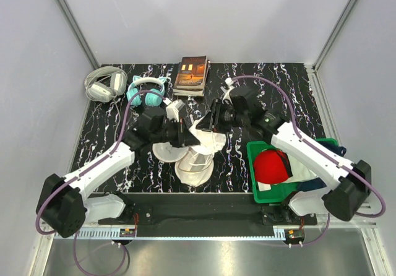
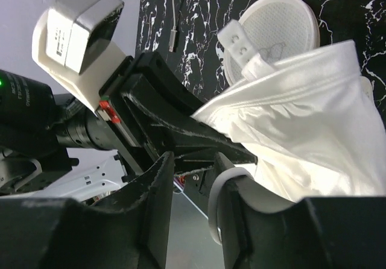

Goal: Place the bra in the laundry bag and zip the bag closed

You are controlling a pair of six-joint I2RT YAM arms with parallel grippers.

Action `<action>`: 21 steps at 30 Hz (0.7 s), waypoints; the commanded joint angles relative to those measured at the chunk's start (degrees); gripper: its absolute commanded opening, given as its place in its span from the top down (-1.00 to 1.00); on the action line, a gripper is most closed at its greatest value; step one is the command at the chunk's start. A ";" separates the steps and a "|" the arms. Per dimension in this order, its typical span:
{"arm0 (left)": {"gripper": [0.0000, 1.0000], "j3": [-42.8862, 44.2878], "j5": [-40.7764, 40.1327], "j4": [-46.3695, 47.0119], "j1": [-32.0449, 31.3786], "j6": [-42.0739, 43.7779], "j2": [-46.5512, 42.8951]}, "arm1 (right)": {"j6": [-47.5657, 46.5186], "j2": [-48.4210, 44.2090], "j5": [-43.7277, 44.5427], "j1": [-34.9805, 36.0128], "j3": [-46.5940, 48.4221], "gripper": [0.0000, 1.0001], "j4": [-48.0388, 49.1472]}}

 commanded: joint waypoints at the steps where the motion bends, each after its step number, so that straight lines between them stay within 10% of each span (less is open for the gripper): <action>1: 1.00 -0.45 2.04 6.58 -0.10 -1.47 0.52 | -2.94 3.49 -1.34 -0.21 8.82 0.14 -5.40; 21: 1.00 -6.43 -2.71 6.05 1.74 -1.03 0.61 | -7.34 12.72 -4.78 0.41 27.63 -0.30 -13.93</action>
